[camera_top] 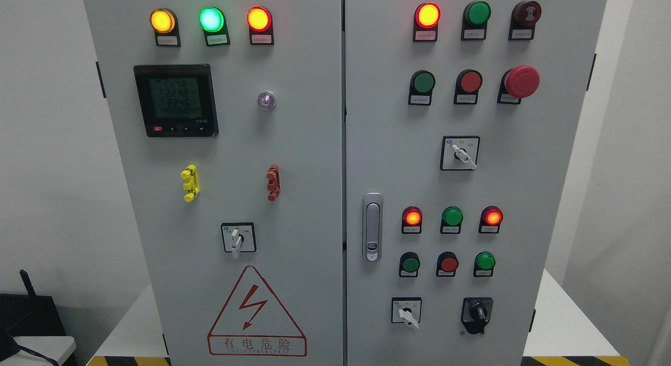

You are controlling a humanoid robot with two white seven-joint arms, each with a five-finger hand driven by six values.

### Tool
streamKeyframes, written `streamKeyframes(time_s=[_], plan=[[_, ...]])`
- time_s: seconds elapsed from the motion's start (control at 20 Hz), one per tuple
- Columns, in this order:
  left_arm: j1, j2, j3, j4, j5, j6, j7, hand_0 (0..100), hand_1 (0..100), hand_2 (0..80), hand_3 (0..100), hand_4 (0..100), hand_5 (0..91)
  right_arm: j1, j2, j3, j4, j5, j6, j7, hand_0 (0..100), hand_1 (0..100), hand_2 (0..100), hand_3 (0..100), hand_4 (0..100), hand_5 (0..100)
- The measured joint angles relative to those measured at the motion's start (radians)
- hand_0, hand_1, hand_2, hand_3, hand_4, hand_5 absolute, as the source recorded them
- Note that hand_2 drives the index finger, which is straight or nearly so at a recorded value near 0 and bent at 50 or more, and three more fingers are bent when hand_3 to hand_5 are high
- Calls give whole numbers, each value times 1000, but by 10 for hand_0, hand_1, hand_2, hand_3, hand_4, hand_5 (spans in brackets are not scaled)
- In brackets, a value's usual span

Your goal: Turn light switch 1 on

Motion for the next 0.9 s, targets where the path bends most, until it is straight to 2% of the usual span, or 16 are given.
streamKeyframes(time_s=[0.1,0.15,0.3,0.35,0.4,0.5,0.7,0.8,0.9], plan=[[-19,6,25,-86,0,2,0,435,0,0,236,269,11,0,0,0,0,0,0,0,120,389,0,0,0,0],[-27,8,35,-125,5,2,-1,437,0,0,254,283,17,0,0,0,0,0,0,0,120,389,0,0,0,0],[-52,15,62,-240,41,5,-1,435,0,96,322,368,61,0,0,0,0,0,0,0,120,389,0,0,0,0],[-59,16,69,-275,52,5,-1,444,0,174,344,397,93,0,0,0,0,0,0,0,120,389,0,0,0,0],[-66,18,75,-309,63,6,-2,448,0,191,350,404,106,0,0,0,0,0,0,0,120,389,0,0,0,0],[-78,21,86,-376,91,9,-2,418,2,235,392,469,197,0,0,0,0,0,0,0,120,389,0,0,0,0],[-97,31,98,-497,157,-1,-2,351,55,270,424,499,265,0,0,0,0,0,0,0,120,389,0,0,0,0],[-108,39,97,-545,189,-6,-3,315,96,311,474,549,392,0,0,0,0,0,0,0,120,389,0,0,0,0],[-130,46,91,-587,221,-7,-4,296,117,328,489,559,433,0,0,0,0,0,0,0,120,389,0,0,0,0]])
